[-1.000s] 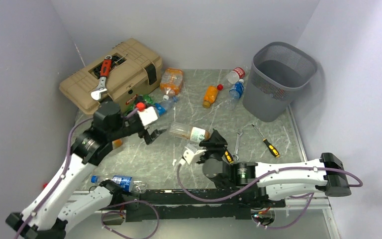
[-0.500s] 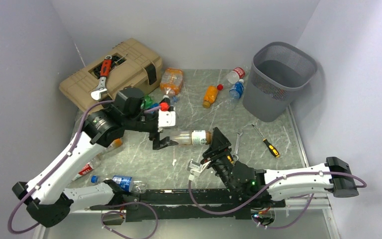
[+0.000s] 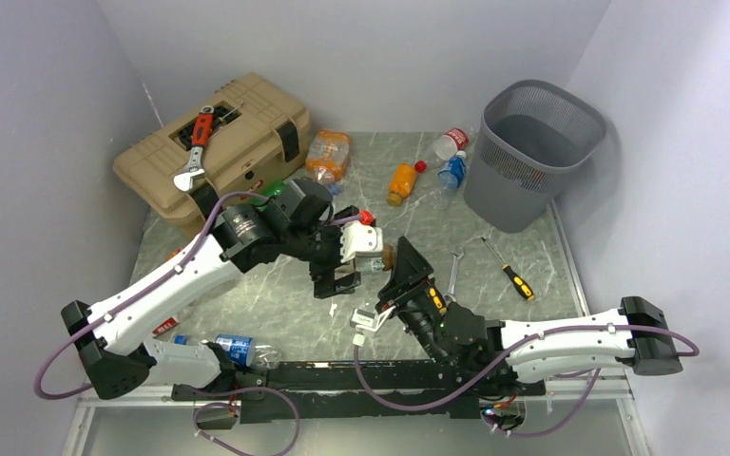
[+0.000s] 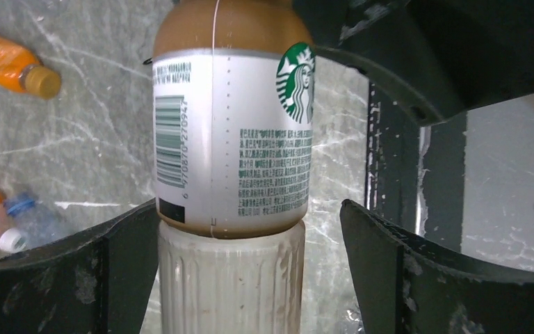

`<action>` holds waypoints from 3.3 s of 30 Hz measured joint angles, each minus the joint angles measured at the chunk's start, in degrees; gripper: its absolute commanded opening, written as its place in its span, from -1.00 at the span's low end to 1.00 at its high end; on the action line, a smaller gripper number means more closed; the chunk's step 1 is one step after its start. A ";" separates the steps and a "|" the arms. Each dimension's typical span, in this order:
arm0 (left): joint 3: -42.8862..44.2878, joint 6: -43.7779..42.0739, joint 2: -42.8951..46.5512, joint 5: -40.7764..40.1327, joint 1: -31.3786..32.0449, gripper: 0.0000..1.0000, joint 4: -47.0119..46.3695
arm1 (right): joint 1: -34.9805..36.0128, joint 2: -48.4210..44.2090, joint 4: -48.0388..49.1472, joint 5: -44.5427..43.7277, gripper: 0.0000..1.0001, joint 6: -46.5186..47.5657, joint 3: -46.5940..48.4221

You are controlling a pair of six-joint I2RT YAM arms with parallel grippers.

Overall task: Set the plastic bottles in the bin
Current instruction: Pick up the plastic bottle at the center of the board, then place the plastic bottle in the trash bin.

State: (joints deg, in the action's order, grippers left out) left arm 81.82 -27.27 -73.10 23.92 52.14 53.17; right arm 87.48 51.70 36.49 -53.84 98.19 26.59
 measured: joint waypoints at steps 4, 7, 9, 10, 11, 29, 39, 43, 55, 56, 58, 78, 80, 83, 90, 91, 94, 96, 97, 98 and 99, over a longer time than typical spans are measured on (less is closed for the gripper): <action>-0.09 0.07 0.04 -2.49 0.09 0.40 0.13 | 0.00 0.02 -0.52 0.09 -0.97 0.35 0.79; -0.09 0.13 0.09 -3.41 0.07 -0.14 0.11 | 0.00 0.02 -1.90 0.13 -0.43 0.46 1.01; -0.20 -0.26 0.26 -3.50 0.09 -0.43 0.04 | -0.07 0.04 -2.86 0.26 -0.17 0.15 1.14; -0.44 -0.61 0.42 -3.72 0.17 -0.43 -0.15 | -0.09 0.04 -3.19 0.11 -0.05 0.09 1.31; -0.59 -0.52 0.59 -3.96 0.24 -0.40 -0.26 | -0.04 0.02 -3.50 0.20 0.16 -0.09 1.40; -15.72 2.64 13.38 -10.38 -8.50 -0.57 -26.36 | -2.05 -12.15 -23.61 22.91 1.00 -76.76 16.94; -31.21 9.11 22.21 -6.95 -9.75 -0.48 -42.14 | -20.46 -8.07 -18.21 30.71 0.99 -114.55 24.85; -35.50 11.65 24.85 -4.98 -9.75 -0.50 -46.58 | -31.52 -2.67 -18.45 41.13 0.99 -127.32 28.63; -39.06 21.99 27.58 0.76 -9.75 -0.49 -58.53 | -36.13 2.73 -18.01 52.48 0.92 -138.38 26.14; -39.10 22.27 27.21 0.94 -9.75 -0.48 -58.84 | -36.13 3.13 -17.57 53.07 0.88 -138.51 26.14; -39.34 22.69 26.62 1.38 -9.75 -0.47 -59.49 | -36.13 4.15 -16.81 54.36 0.74 -138.75 26.14; -40.89 23.28 27.85 -1.62 -8.15 -0.38 -58.53 | -35.87 8.31 -15.63 57.24 0.69 -138.94 26.14; -41.09 23.19 28.44 -1.97 -7.80 -0.39 -58.84 | -35.60 8.31 -15.87 57.07 0.70 -139.05 26.12; -41.22 22.93 29.11 -2.69 -7.67 -0.39 -59.43 | -35.19 8.22 -15.82 56.83 0.44 -138.57 25.81; -41.38 23.58 28.98 -4.07 -7.63 -0.32 -57.77 | -34.40 8.26 -15.85 55.63 -0.69 -134.77 25.09; -41.42 24.06 28.87 -4.44 -7.56 -0.27 -57.02 | -34.49 8.39 -15.93 55.36 -0.83 -133.41 24.87; -41.77 23.98 28.65 -4.85 -7.50 -0.10 -56.65 | -34.56 8.68 -15.63 55.21 -0.98 -133.66 24.52; -41.77 23.91 28.74 -5.35 -7.28 0.05 -56.78 | -34.56 8.68 -15.34 55.21 -1.00 -133.70 24.52; -41.77 23.91 28.76 -5.55 -7.17 0.17 -56.78 | -34.56 8.68 -15.34 55.21 -1.00 -133.72 24.52; -41.77 23.91 28.76 -5.81 -7.02 0.27 -56.78 | -34.56 8.68 -15.32 55.21 -1.00 -133.72 24.50; -41.77 23.91 28.79 -5.92 -6.88 0.37 -56.78 | -34.56 8.61 -15.32 55.19 -1.00 -133.72 24.46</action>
State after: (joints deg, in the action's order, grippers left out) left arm 40.05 -3.36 -44.31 18.00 45.25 -3.62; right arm 52.93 60.31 21.17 1.34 -35.53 51.05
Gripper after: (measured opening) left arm 0.577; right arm 0.463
